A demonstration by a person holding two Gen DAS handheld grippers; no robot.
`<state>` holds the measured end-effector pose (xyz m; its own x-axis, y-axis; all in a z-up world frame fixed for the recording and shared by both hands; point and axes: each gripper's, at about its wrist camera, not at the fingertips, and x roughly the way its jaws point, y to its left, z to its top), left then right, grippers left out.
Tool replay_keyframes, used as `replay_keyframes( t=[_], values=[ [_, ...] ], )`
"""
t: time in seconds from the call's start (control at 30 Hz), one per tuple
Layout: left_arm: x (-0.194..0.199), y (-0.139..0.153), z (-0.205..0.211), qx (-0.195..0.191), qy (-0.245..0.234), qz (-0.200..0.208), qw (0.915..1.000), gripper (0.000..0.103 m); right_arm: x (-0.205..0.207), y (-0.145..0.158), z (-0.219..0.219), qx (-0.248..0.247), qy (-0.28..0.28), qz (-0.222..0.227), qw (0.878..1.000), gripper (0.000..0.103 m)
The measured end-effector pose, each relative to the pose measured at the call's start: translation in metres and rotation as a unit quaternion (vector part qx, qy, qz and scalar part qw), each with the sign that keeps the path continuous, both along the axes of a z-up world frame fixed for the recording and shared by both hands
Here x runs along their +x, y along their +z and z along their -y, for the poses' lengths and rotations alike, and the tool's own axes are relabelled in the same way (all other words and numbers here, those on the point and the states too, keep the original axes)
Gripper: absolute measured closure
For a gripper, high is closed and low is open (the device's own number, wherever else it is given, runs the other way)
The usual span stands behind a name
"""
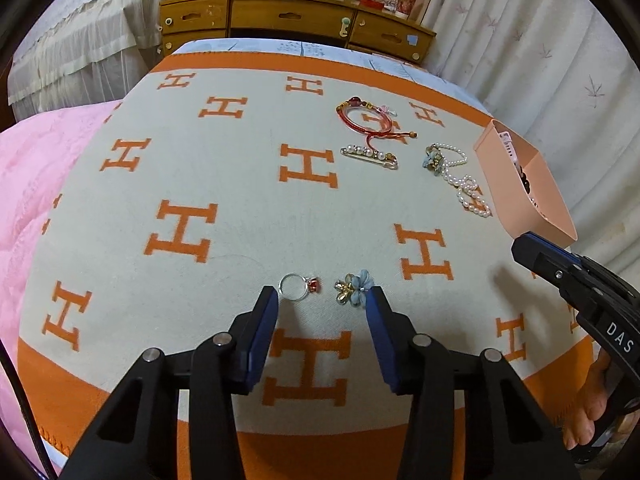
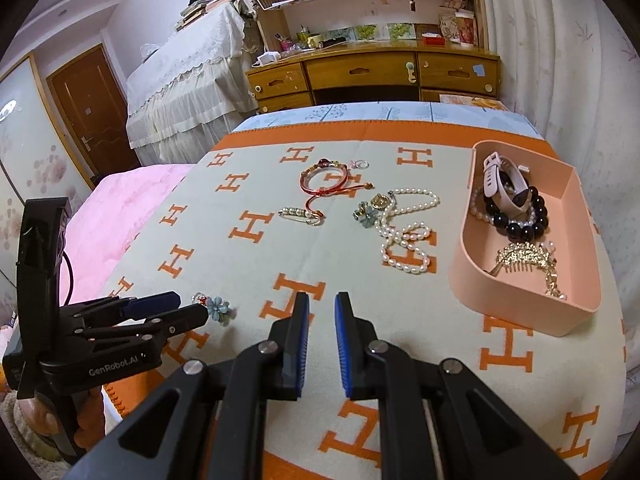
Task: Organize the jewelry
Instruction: 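Grasp the blue flower charm with the left gripper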
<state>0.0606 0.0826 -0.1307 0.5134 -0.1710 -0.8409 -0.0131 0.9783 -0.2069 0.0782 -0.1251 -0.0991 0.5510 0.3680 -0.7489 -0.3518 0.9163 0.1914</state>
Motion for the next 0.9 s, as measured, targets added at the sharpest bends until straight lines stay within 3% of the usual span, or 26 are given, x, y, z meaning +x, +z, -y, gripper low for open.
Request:
replay_keyframes(
  t=[0.17, 0.4, 0.6, 0.77, 0.83, 0.9],
  values=[
    [0.001, 0.004, 0.014, 0.016, -0.025, 0.009, 0.9995, 0.060, 0.005, -0.006, 0.002, 0.003, 0.000, -0.010, 1.000, 0.090],
    [0.009, -0.006, 0.029, 0.027, -0.049, -0.015, 0.9983, 0.086, 0.009, -0.011, 0.003, 0.006, 0.003, -0.019, 1.000, 0.090],
    [0.012, -0.007, 0.028, 0.029, -0.043, -0.011, 0.9986, 0.089, 0.026, -0.006, 0.005, 0.014, -0.009, -0.011, 1.000, 0.090],
    [0.011, -0.007, 0.026, 0.019, -0.046, -0.004, 0.9987, 0.092, 0.055, -0.001, -0.003, -0.010, -0.018, 0.015, 1.000, 0.089],
    [0.011, -0.007, 0.024, 0.013, -0.046, -0.002, 0.9989, 0.092, 0.065, -0.001, -0.008, -0.023, -0.017, 0.024, 0.999, 0.080],
    [0.011, -0.007, 0.021, 0.005, -0.045, -0.002, 0.9990, 0.092, 0.073, -0.001, -0.012, -0.038, -0.015, 0.039, 0.998, 0.077]
  ],
)
